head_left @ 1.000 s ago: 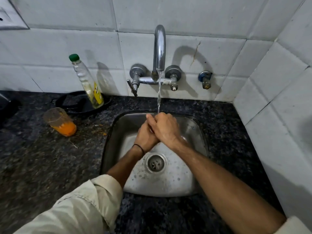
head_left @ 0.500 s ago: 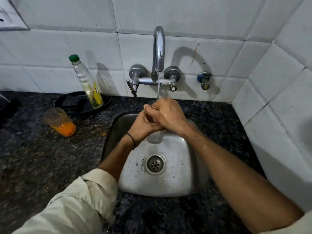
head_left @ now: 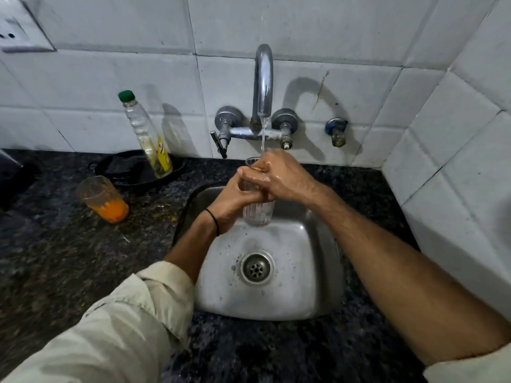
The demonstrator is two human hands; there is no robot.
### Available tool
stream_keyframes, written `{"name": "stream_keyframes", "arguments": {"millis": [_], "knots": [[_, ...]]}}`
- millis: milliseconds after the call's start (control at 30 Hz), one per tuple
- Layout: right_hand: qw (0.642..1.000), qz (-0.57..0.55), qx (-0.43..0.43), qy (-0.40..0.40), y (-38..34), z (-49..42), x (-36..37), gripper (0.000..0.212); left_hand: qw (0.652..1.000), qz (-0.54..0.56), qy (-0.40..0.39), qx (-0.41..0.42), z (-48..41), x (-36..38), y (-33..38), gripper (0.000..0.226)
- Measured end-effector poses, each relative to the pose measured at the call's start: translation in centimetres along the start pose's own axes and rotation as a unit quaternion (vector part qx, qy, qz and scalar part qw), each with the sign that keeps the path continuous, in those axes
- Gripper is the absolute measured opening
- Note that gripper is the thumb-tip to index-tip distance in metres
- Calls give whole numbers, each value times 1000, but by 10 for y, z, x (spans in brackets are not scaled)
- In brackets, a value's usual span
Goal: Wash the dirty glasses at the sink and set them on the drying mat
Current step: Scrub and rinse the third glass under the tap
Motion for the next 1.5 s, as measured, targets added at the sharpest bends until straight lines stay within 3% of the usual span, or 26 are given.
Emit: {"name": "stream_keyframes", "arguments": {"millis": [67, 100, 167, 233, 300, 367, 433, 500, 533, 600, 667, 700, 733, 767, 833, 900, 933, 967, 1033, 1067, 1133, 1200, 1267, 1333, 1400, 1500], "knots": [[998, -59, -26, -21, -4, 3, -2, 38, 998, 33, -61, 5, 1, 4, 4, 42], [998, -62, -15, 4, -4, 2, -3, 38, 999, 21, -49, 2, -1, 5, 6, 35], [996, -12, 47, 80, -3, -1, -3, 42, 997, -64, 42, 0, -2, 4, 14, 23], [977, 91, 124, 147, -6, -2, -1, 44, 955, -245, 166, 17, -2, 3, 25, 13], [969, 124, 137, 165, -5, -2, 2, 44, 927, -304, 217, 33, 2, 6, 30, 12], [986, 97, 70, 117, -7, -3, -1, 46, 967, -204, 150, 19, 0, 4, 18, 30], [999, 27, -6, 23, -7, -1, -3, 44, 998, -50, 28, -1, 3, 4, 9, 39], [998, -49, -21, -25, -6, 1, -4, 39, 997, 34, -73, -8, 6, 11, 7, 31], [997, -79, 3, -18, -3, 1, -4, 39, 997, 31, -71, -12, 5, 10, 6, 26], [992, -96, 78, 34, 5, -3, 0, 43, 996, -74, 43, -30, 2, 6, 6, 26], [984, -49, 148, 84, 8, -5, 7, 48, 937, -280, 205, -41, 5, 3, 12, 32], [981, -14, 170, 91, 9, -5, 12, 48, 909, -330, 253, -30, 9, 5, 16, 33], [981, 14, 172, 94, 8, -4, 14, 48, 910, -327, 256, -21, 10, 4, 13, 33], [985, 28, 148, 88, 6, -3, 14, 47, 937, -270, 222, -21, 9, 3, 8, 33], [998, 21, 61, 20, 2, -1, 13, 46, 991, -108, 73, -28, 8, 4, 3, 34], [998, -17, 0, -62, -3, 2, 15, 42, 997, -23, -72, 5, 14, 11, 13, 32], [998, -36, -4, -58, -4, 2, 15, 41, 995, -16, -93, 14, 15, 12, 16, 30], [999, -49, 9, -21, -3, 1, 13, 42, 997, -32, -68, 18, 13, 11, 17, 26], [992, -44, 72, 93, -1, 1, 8, 46, 981, -177, 78, 8, 4, 3, 14, 18], [986, -16, 111, 127, -1, 1, 11, 49, 945, -279, 168, -3, 3, -1, 13, 11], [977, 52, 160, 128, -2, 1, 17, 48, 895, -346, 281, -6, 9, 0, 14, 13], [984, 65, 142, 85, -2, 1, 20, 47, 923, -302, 237, -8, 11, -3, 6, 19], [995, 53, 75, 25, -3, 2, 17, 49, 981, -174, 84, -16, 11, 0, 1, 29], [998, 9, 32, -44, -3, 3, 17, 49, 998, -63, -32, -2, 16, 5, 4, 31], [998, -4, 45, -32, -2, 3, 18, 49, 996, -87, -7, -3, 15, 2, 6, 27], [981, 5, 152, 120, 1, 8, 21, 51, 946, -280, 161, -16, 7, -4, 6, 14]]}}
Point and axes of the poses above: each hand's wrist, its own z-axis away from the middle knuckle, its own x-axis out of the palm, y = z × x, the point moved 7 cm from there along -z, towards the middle knuckle, and after that the axes turned 8 degrees about -y, right-handed, at the moved point
